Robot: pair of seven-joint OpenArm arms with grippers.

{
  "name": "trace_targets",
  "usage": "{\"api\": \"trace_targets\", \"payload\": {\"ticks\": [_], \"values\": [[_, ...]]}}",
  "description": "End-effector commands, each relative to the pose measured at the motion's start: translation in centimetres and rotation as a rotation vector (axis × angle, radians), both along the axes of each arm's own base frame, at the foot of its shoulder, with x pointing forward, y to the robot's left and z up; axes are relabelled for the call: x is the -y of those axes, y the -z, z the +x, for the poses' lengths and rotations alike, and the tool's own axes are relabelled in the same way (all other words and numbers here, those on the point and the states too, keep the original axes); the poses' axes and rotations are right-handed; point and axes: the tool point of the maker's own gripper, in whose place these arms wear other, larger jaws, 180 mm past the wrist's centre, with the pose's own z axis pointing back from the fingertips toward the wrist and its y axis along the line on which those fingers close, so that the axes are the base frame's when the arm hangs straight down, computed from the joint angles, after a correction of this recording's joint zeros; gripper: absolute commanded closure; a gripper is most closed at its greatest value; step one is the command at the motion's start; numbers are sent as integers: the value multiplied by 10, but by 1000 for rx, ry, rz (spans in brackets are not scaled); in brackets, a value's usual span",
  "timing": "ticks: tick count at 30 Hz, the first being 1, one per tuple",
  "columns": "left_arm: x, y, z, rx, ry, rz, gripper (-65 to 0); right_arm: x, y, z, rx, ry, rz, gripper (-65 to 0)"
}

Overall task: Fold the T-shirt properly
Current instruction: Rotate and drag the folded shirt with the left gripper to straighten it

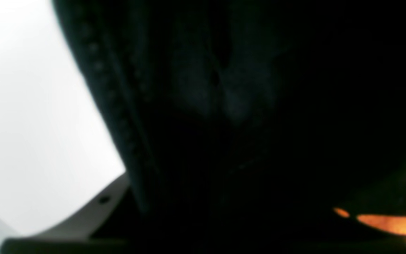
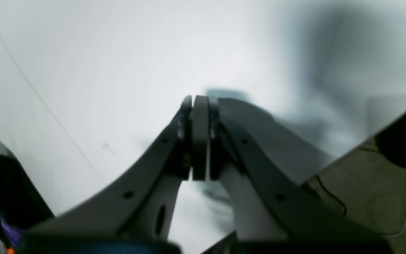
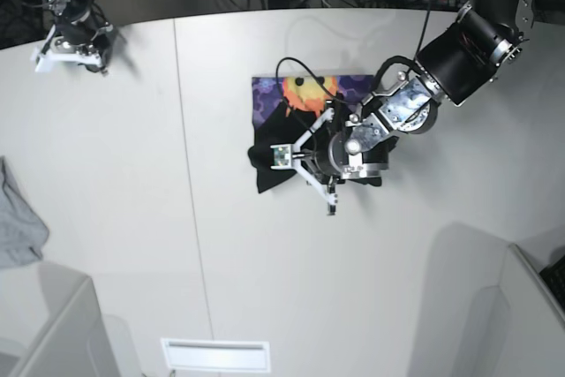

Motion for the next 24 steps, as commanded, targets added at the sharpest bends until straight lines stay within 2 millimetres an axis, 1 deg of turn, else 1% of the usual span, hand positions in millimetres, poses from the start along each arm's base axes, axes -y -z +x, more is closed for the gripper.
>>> {"api": "trace_targets", "payload": {"ticks": [1,5,10,13,19,24], "values": [[-2,22,-30,-107,30,32,0,5,-9,6,34,-5,-20,0],[19,20,-33,-112,46,2,0,5,-9,7,34,-6,-22,0],[32,32,-37,-150,33,0,0,7,-10,7,34,-9,-28,0],[40,33,-36,-160,30,-7,0,8,-10,7,34,-10,-29,0],[42,33,-39,-162,36,-10,0,6,-11,8,36,-14,-28,0],[39,32,-35,-153,34,-5,0,3,-10,9,36,-19,-23,0]]}}
